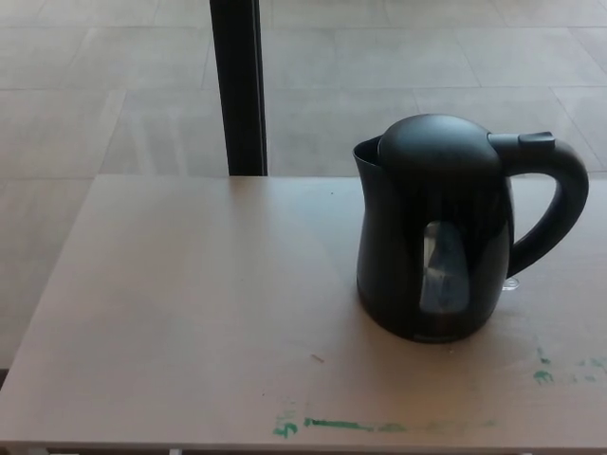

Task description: The robot uses its right hand to push down on the lid of a kettle kept in the middle of the desk to close it

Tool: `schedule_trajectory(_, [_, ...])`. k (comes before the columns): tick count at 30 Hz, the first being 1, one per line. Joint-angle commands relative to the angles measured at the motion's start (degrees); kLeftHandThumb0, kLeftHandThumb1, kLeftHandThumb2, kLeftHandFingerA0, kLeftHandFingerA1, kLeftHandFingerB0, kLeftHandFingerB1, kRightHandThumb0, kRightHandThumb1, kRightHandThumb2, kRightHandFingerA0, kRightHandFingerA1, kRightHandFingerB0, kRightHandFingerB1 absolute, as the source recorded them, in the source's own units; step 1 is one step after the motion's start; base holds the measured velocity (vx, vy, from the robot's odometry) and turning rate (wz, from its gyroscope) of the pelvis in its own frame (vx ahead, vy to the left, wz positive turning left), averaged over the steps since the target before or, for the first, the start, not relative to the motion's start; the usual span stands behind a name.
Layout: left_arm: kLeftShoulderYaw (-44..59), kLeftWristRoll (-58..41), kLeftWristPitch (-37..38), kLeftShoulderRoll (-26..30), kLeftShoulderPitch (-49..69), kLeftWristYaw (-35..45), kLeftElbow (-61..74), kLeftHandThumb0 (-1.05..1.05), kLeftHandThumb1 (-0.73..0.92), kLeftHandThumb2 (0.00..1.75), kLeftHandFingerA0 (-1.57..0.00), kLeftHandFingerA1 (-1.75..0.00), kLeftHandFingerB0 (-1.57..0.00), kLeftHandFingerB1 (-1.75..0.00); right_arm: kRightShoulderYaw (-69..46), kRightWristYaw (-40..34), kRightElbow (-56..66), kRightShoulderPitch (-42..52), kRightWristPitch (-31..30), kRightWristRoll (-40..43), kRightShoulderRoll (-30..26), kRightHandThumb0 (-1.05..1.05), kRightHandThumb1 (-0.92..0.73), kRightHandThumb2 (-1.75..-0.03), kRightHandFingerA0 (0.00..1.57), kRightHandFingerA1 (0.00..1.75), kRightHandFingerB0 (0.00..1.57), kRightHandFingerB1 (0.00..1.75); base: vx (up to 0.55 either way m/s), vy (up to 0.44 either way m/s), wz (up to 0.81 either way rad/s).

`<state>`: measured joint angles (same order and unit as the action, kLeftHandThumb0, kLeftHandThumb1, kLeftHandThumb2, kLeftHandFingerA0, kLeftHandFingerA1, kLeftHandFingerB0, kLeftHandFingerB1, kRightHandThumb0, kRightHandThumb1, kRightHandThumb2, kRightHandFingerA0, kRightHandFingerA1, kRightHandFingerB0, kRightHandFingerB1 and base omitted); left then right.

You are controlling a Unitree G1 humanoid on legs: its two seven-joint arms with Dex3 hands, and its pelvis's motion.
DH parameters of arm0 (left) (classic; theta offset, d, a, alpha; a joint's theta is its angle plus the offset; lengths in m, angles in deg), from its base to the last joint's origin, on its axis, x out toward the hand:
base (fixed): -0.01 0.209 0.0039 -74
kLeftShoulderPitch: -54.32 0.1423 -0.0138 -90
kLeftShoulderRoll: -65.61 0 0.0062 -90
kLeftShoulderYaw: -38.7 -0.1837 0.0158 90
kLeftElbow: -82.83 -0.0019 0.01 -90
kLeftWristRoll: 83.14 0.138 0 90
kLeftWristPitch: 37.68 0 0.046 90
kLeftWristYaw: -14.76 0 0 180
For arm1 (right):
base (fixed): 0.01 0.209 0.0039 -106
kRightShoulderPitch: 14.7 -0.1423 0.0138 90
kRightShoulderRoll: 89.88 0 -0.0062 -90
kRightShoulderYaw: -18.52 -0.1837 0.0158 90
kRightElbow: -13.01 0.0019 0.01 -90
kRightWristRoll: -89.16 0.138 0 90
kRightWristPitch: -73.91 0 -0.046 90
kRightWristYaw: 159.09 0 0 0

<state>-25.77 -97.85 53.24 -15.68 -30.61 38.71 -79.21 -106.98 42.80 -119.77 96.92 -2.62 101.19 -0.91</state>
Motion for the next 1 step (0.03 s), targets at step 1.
schedule_trajectory(1, [0.27,-0.25,-0.54,0.2,-0.31,-0.82,-0.62,-0.72,0.56,1.0,-0.41,-0.59,-0.22,-0.46,0.2,-0.91,-0.79,-0.21,-0.13,1.38,-1.8,-0.79,-0.55,-0.57,0.34,0.91,0.3,0.64,0.0,0.0,0.0])
